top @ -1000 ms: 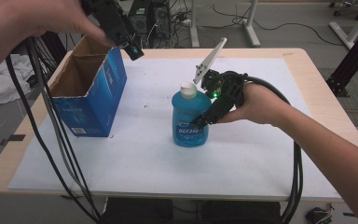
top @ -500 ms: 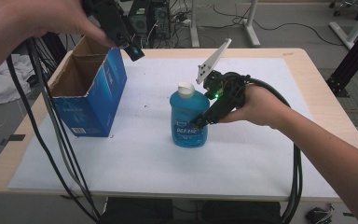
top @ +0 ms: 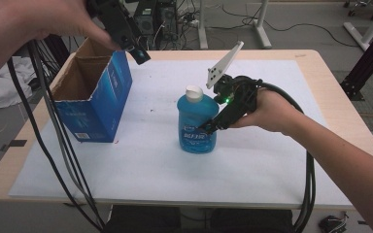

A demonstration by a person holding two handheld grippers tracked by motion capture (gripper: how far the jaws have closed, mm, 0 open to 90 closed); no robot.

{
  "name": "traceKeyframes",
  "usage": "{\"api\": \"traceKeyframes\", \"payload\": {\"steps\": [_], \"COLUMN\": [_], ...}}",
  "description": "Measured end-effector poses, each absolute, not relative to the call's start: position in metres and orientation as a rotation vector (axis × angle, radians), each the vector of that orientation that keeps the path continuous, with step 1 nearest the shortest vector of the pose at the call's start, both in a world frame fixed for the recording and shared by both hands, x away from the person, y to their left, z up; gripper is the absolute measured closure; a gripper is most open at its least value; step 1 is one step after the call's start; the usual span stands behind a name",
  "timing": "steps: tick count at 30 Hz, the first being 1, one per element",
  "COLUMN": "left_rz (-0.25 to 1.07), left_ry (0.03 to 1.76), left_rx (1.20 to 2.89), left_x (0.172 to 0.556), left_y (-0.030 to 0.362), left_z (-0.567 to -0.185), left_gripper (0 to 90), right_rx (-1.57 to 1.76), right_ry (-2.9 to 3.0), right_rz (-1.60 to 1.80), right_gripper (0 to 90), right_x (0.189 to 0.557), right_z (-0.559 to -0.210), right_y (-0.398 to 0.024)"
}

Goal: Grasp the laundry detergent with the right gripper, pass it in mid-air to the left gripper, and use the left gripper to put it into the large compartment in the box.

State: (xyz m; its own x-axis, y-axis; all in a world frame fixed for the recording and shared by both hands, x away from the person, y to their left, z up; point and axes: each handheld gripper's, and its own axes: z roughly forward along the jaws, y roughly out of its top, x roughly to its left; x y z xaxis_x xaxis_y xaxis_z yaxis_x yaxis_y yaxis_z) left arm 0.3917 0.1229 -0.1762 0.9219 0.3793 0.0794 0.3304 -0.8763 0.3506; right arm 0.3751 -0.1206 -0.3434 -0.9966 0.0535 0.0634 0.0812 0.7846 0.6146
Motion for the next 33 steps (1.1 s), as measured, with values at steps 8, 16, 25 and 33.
{"api": "traceKeyframes", "payload": {"steps": [8,16,25,33], "left_rz": [0.206,0.202,0.187,0.177], "left_ry": [0.524,0.518,0.453,0.374], "left_rx": [2.746,2.745,2.751,2.766], "left_x": [0.391,0.391,0.389,0.386], "left_y": [0.123,0.123,0.116,0.106], "left_z": [-0.177,-0.176,-0.171,-0.163], "left_gripper": [17.1,17.1,17.2,17.2], "right_rx": [-0.098,-0.110,-0.137,-0.128], "right_ry": [-2.928,-2.923,-2.897,-2.905], "right_rz": [-1.034,-1.048,-1.082,-1.105], "right_gripper": [48.1,48.2,48.3,48.3], "right_x": [0.374,0.375,0.374,0.376], "right_z": [-0.344,-0.343,-0.333,-0.312], "right_y": [-0.122,-0.123,-0.126,-0.129]}}
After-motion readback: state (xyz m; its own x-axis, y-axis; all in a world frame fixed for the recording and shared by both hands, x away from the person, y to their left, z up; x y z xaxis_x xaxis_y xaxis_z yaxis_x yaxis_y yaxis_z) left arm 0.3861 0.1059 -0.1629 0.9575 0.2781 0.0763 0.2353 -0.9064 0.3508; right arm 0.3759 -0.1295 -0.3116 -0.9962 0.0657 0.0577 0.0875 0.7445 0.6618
